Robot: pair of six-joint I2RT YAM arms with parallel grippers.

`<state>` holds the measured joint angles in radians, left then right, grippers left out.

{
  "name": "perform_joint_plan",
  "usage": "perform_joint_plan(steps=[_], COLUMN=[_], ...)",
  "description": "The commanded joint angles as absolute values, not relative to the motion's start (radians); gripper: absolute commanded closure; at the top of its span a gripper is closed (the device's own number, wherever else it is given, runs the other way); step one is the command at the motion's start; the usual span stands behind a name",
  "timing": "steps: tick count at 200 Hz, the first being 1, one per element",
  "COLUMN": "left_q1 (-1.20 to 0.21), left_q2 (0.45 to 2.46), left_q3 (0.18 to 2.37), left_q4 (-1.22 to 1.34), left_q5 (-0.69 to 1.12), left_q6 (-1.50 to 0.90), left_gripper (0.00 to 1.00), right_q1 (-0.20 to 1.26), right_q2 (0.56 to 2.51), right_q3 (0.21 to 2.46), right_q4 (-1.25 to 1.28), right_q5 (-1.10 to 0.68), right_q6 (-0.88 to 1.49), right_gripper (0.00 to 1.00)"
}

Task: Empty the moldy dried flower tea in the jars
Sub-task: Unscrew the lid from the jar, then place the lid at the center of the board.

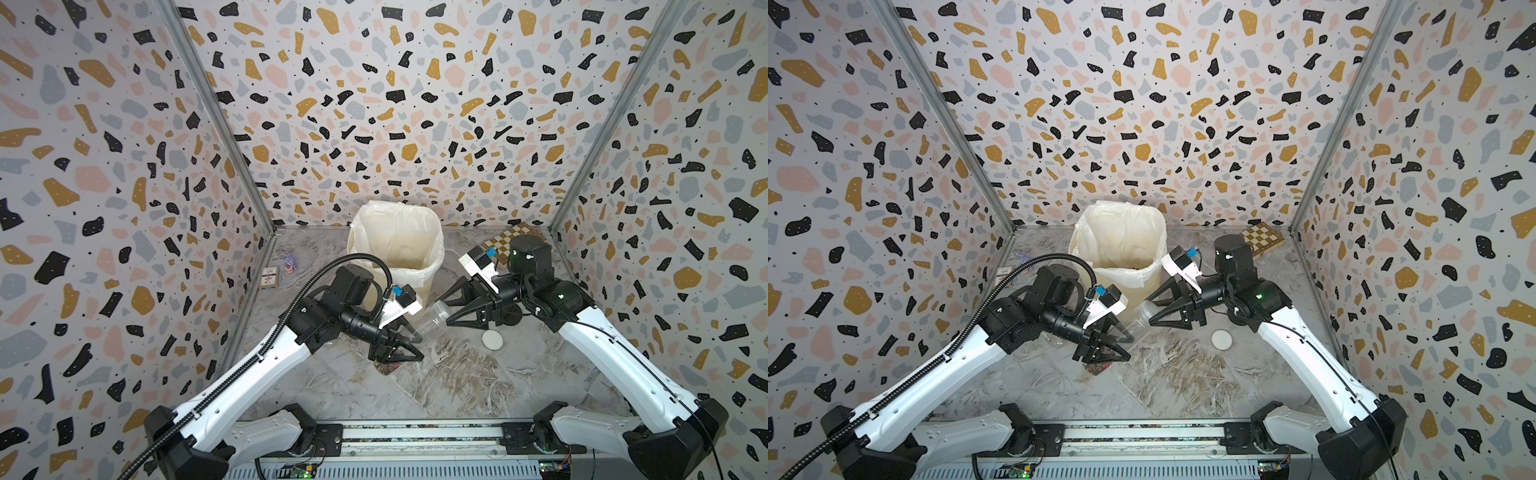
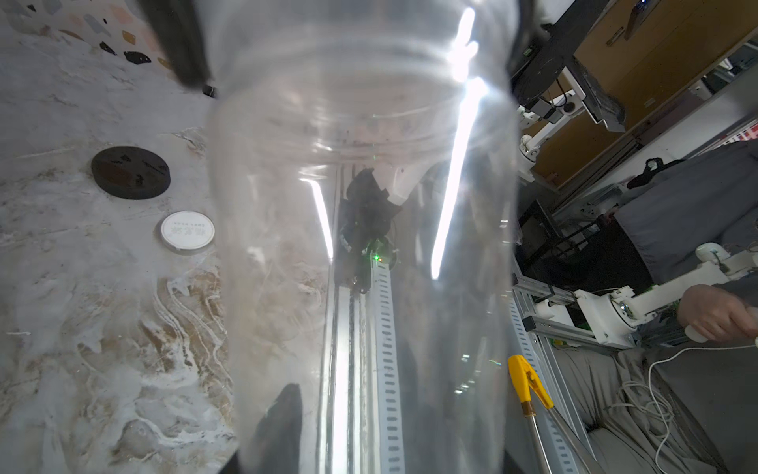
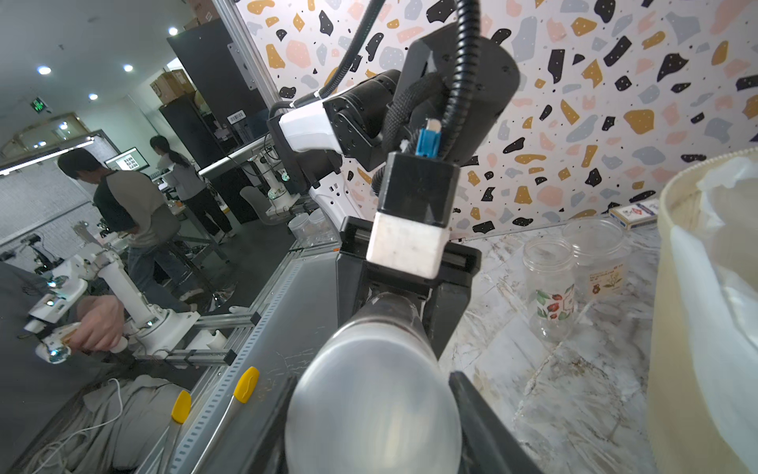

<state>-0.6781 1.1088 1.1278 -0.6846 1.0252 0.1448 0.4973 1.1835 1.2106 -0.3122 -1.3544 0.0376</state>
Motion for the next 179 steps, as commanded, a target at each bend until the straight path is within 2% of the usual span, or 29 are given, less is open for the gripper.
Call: perform_joint_plan(steps=[1, 25, 53, 98, 140, 179], left_q1=[-0.670, -0.668, -0.660, -0.640, -0.608, -0.592], left_q2=[1.080, 1.077, 1.069, 1.038, 1.002, 0.981], left_q3=[1.115, 1.109, 1.100, 1.088, 1.065, 1.053], left_q4=[-0.693, -0.694, -0.693, -0.689, -0.661, -0.666], left_q5=[1.008, 1.005, 0.981, 0.891, 0.845, 0.842], left_q6=[0.174, 0.176, 0.178, 0.179, 0.166, 0.173], left_gripper=[0.63, 0.63, 0.63, 0.63, 0.63, 0.63], right_q1=[0.462, 0.463, 0.438, 0.252, 0.163, 0.157], right_q2=[1.186, 1.176, 1.164, 1.178, 1.154, 1.213], right_q3=[1.213, 1.211, 1.203, 1.149, 1.061, 0.966], right_q4=[-0.261, -0.252, -0.261, -0.331, -0.417, -0.410], right_q5=[-1.368, -1.365, -1.265, -1.142, -0.845, -0.542], right_q6=[0.122, 0.134, 0.171, 0.279, 0.274, 0.274], right_gripper=[0.62, 0.63, 0.62, 0.63, 0.62, 0.61])
